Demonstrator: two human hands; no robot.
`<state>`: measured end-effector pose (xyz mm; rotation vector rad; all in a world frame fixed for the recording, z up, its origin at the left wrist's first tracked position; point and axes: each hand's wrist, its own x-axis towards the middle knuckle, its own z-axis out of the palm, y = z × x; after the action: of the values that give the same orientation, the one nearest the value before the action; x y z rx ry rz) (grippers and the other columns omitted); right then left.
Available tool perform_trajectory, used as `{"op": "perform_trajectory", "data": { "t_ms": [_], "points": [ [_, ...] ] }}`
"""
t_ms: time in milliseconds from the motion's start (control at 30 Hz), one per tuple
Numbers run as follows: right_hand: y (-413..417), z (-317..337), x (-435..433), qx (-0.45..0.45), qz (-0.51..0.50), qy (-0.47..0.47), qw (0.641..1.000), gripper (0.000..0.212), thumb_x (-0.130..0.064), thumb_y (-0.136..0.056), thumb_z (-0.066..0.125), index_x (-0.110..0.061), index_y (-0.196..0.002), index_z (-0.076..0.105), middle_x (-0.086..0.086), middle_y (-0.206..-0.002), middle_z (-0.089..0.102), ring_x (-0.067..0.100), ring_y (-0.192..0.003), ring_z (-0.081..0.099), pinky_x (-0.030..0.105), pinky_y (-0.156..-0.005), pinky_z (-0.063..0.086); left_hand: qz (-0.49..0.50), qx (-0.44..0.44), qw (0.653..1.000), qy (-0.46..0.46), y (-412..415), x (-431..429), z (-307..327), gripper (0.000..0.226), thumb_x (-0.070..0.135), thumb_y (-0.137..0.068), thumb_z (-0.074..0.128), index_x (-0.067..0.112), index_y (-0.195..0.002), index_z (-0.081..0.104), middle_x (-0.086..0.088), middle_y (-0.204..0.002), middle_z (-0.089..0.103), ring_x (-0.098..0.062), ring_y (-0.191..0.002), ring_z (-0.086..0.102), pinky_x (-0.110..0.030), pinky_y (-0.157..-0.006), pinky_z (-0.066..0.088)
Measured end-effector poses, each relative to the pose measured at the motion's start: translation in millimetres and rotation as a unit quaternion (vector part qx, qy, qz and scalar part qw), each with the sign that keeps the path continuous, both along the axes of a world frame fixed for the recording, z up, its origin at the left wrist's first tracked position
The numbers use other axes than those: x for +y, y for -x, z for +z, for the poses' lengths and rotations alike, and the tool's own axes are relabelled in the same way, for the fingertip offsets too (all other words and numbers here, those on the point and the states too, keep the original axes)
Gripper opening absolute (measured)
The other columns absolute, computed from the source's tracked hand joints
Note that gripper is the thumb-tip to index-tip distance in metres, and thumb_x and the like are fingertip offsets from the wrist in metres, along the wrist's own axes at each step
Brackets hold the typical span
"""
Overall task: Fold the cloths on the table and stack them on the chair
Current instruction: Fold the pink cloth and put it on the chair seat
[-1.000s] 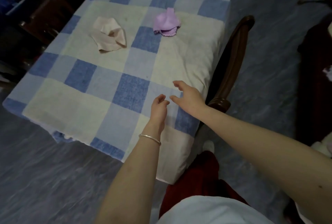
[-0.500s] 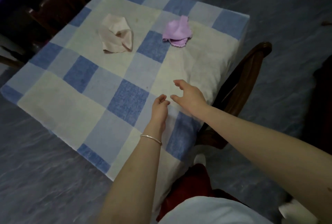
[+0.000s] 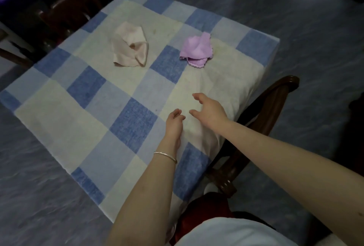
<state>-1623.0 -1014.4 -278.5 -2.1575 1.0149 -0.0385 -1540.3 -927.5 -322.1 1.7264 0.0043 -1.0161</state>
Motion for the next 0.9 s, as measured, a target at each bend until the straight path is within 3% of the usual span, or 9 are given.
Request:
{"op": "perform_trajectory", "data": {
  "t_ms": [433,900],
  "points": [
    [5.4,-4.7,-34.5,0.003,0.031,-0.001,1.0,0.059,-0.029,-0.087,0.061,-0.019,-0.14,0.037,0.001,-0.142,0.048,0.023,-0.127,0.047,0.037,-0.105,0.038,0.017,-0.002,1.0,-0.008,10.9,-30.4,7.2,0.045,0.002,-0.092,0.042,0.009,-0.136,0.042,-0.003,-0.141,0.046,-0.018,-0.129,0.043,-0.033,-0.112,0.033],
    [16.3,-5.5,-98.0,-0.013,0.143,-0.011,0.99,0.058,-0.028,-0.087,0.061,-0.02,-0.139,0.039,0.002,-0.141,0.049,0.024,-0.126,0.049,0.036,-0.103,0.04,0.142,-0.031,0.989,-0.001,39.6,-85.4,11.7,0.047,-0.001,-0.089,0.043,0.006,-0.136,0.043,-0.005,-0.14,0.048,-0.019,-0.129,0.044,-0.029,-0.107,0.034]
  ]
}}
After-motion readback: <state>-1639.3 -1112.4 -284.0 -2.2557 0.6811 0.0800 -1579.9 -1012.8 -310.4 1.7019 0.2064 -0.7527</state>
